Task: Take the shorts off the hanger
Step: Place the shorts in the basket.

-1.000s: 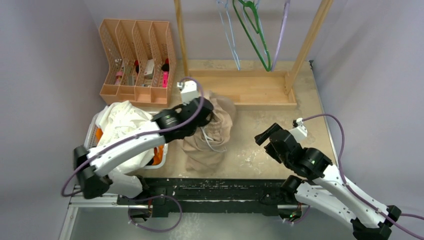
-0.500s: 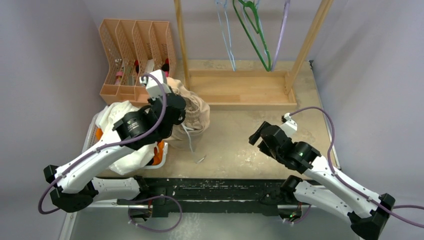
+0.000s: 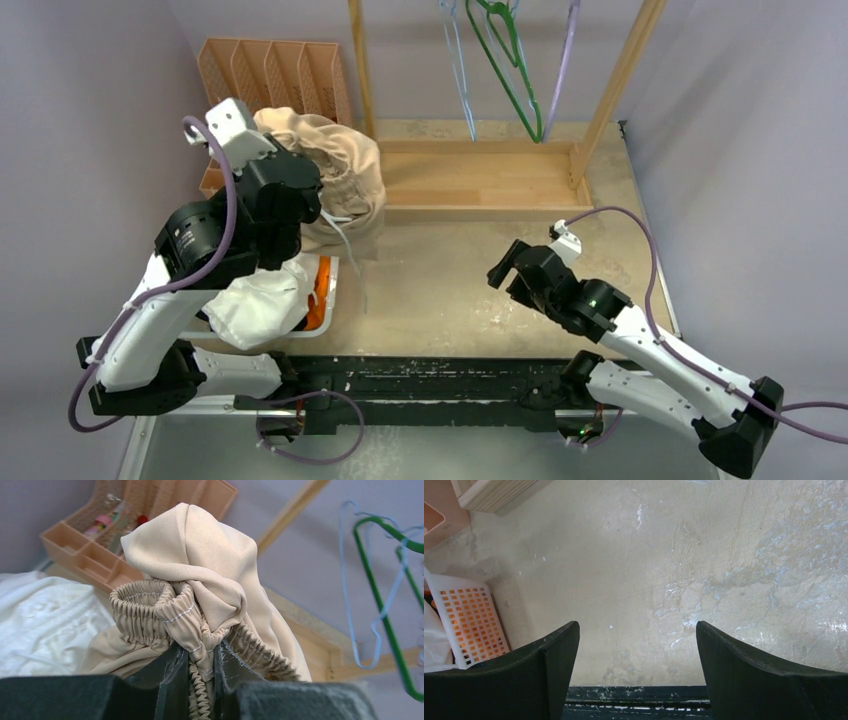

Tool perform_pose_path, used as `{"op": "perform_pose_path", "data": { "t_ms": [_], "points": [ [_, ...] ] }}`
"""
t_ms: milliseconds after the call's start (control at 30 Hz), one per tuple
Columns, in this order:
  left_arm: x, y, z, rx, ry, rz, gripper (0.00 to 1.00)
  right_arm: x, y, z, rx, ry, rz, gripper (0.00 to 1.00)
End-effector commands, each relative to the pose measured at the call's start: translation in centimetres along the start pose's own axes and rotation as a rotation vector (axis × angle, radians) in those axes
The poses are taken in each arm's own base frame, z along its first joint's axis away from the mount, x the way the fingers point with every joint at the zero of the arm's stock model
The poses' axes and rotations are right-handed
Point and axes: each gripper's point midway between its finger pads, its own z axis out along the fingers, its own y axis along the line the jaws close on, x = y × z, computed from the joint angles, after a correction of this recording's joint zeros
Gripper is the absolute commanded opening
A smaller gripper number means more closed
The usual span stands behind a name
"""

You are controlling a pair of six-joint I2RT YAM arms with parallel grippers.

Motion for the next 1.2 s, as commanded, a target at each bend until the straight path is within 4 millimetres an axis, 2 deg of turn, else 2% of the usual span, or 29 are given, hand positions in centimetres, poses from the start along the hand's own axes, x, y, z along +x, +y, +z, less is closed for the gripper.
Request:
{"op": "perform_pose_path", "data": {
  "t_ms": [0,133,300,367,467,533,633,767,867,933,1000,1067,1167],
  "points": [
    [-2.5,5.3,-0.3,-0.193,-0.15,0.044,0.0,-0.1,0.9,0.1,-0.03,0.0,-0.007,0.87],
    [-4.5,7.0,-0.9,-0.24,-0.201,0.048,0.0,0.3,1.1,0.5,-0.039,0.01,-0.013,0.87],
    [-7.5,7.7,-1.9,-0.245,-0.243,0.014,0.0,0.4,1.5,0.9,-0.034,0.022,-0.035,0.87],
    [-8.0,8.0,-2.1,-0.249,-0.24,0.027,0.0,0.6,1.6,1.0,-0.027,0.03,-0.042,0.87],
    [-7.6,9.1,-1.7,-0.295,-0.242,0.082,0.0,0.9,1.6,1.3,-0.024,0.045,-0.047,0.87],
    [-6.5,10.2,-1.1,-0.341,-0.232,0.127,0.0,1.2,1.6,1.4,-0.024,0.055,-0.048,0.87],
    [-3.5,11.6,-0.1,-0.377,-0.178,0.166,0.0,1.5,1.4,1.6,-0.019,0.063,-0.055,0.87],
    [1.6,14.4,1.6,-0.466,-0.139,0.21,0.0,1.5,1.4,1.7,-0.017,0.061,-0.059,0.87],
    [5.6,17.3,2.9,-0.563,-0.102,0.205,0.0,1.5,1.5,1.7,-0.016,0.065,-0.07,0.87],
    [8.7,18.4,4.5,-0.602,-0.014,0.202,0.0,1.5,1.3,1.7,-0.01,0.066,-0.077,0.87],
    [10.9,20.4,6.1,-0.658,0.073,0.183,0.0,1.5,1.3,1.7,-0.009,0.066,-0.086,0.87],
    [12.2,22.1,7.1,-0.683,0.14,0.156,0.0,1.5,1.2,1.6,-0.004,0.069,-0.093,0.87],
    [12.9,24.5,7.6,-0.734,0.179,0.086,0.0,1.4,0.7,1.5,0.01,0.066,-0.094,0.87]
  ]
}}
